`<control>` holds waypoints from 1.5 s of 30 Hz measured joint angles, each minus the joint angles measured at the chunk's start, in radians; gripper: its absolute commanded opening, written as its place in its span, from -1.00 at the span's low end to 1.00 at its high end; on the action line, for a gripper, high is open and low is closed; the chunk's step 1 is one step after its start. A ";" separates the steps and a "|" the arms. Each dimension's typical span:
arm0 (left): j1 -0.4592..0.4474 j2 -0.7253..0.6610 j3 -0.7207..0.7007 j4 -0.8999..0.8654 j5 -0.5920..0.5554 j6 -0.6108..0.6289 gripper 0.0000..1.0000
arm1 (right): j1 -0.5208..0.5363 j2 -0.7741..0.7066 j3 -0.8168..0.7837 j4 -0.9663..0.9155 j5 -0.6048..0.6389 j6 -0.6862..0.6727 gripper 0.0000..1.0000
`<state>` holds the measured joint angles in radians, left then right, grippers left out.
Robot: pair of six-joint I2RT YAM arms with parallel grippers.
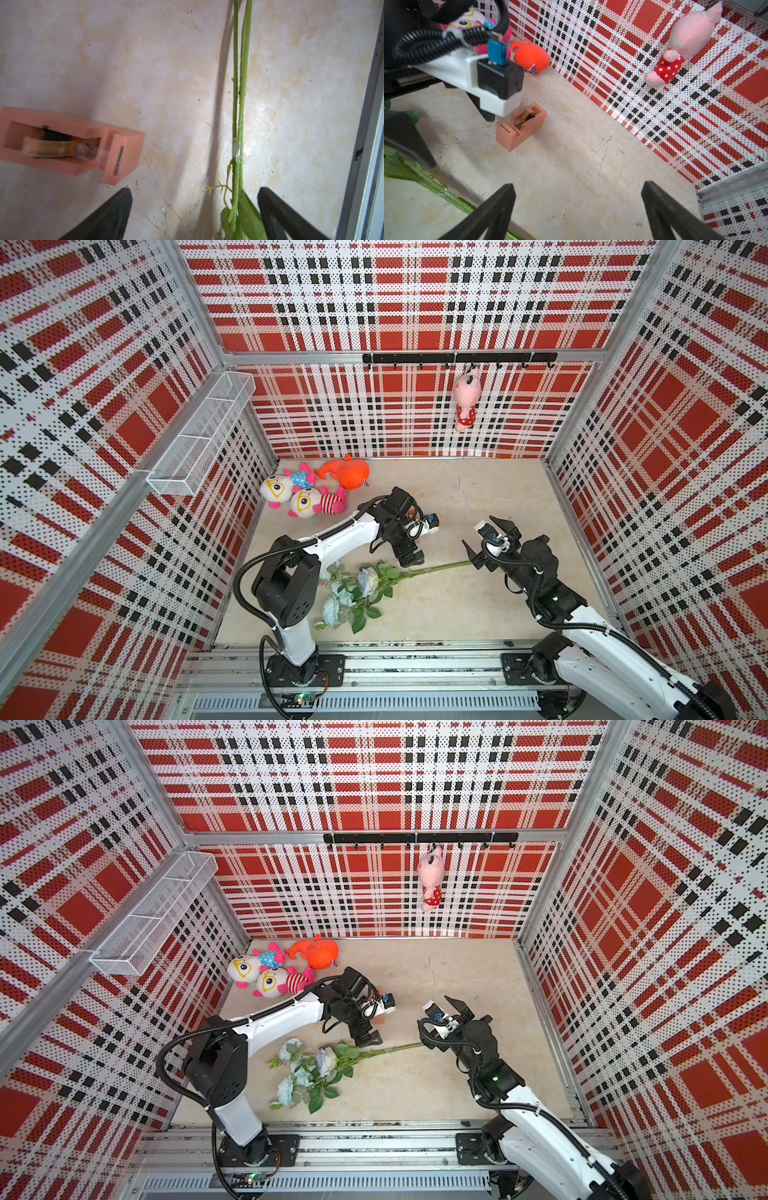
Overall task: Wrap bouquets with tape
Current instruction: Place the wrapped bouquet at the center of the board, then reset both arms
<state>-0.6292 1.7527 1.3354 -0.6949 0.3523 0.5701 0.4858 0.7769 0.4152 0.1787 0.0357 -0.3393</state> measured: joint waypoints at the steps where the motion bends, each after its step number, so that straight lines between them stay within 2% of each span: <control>1: 0.008 -0.014 0.002 0.007 0.009 -0.006 0.96 | -0.018 -0.003 -0.003 0.008 0.004 0.032 1.00; 4: 0.059 -0.094 -0.031 0.085 0.032 -0.060 0.96 | -0.122 -0.005 -0.002 0.026 0.031 0.172 1.00; 6: 0.140 -0.232 -0.156 0.253 0.040 -0.150 0.97 | -0.233 -0.001 -0.001 0.028 0.039 0.272 1.00; 9: 0.378 -0.550 -0.484 0.607 0.028 -0.364 0.97 | -0.371 0.026 -0.003 0.040 0.049 0.395 1.00; 10: 0.486 -0.669 -0.609 0.744 0.003 -0.443 0.97 | -0.400 0.040 -0.010 0.057 0.051 0.420 0.99; 12: 0.671 -0.851 -0.822 0.952 -0.115 -0.580 0.96 | -0.431 0.077 -0.035 0.109 0.065 0.461 1.00; 13: 0.728 -0.924 -0.915 1.026 -0.173 -0.636 0.96 | -0.437 0.106 -0.054 0.142 0.077 0.476 0.99; 15: 0.791 -0.985 -1.036 1.126 -0.257 -0.710 0.96 | -0.443 0.174 -0.094 0.216 0.101 0.485 1.00; 18: 0.840 -0.936 -1.141 1.233 -0.329 -0.772 0.97 | -0.443 0.296 -0.164 0.356 0.130 0.484 1.00; 22: 0.849 -0.757 -1.206 1.379 -0.334 -0.763 0.97 | -0.443 0.460 -0.233 0.558 0.176 0.476 0.99; 26: 0.846 -0.558 -1.207 1.564 -0.295 -0.752 0.97 | -0.443 0.548 -0.219 0.680 0.186 0.462 1.00; 30: 0.832 -0.382 -1.153 1.701 -0.232 -0.750 0.96 | -0.443 0.600 -0.145 0.715 0.184 0.452 0.99; 37: 0.677 -0.238 -1.101 1.898 -0.258 -0.652 0.96 | -0.459 0.645 -0.068 0.711 0.138 0.425 1.00; 40: 0.665 -0.205 -1.109 1.949 -0.291 -0.632 0.96 | -0.459 0.663 -0.132 0.830 0.072 0.409 1.00; 42: 0.664 -0.186 -1.118 1.993 -0.320 -0.625 0.96 | -0.453 0.755 -0.203 1.001 0.037 0.389 0.99; 45: 0.647 -0.182 -1.119 2.013 -0.386 -0.620 0.97 | -0.435 0.793 -0.220 0.965 0.050 0.381 0.99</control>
<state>0.0177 1.5703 0.2161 1.3178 -0.0334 -0.0498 0.0513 1.5700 0.1947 1.1439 0.0856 0.0414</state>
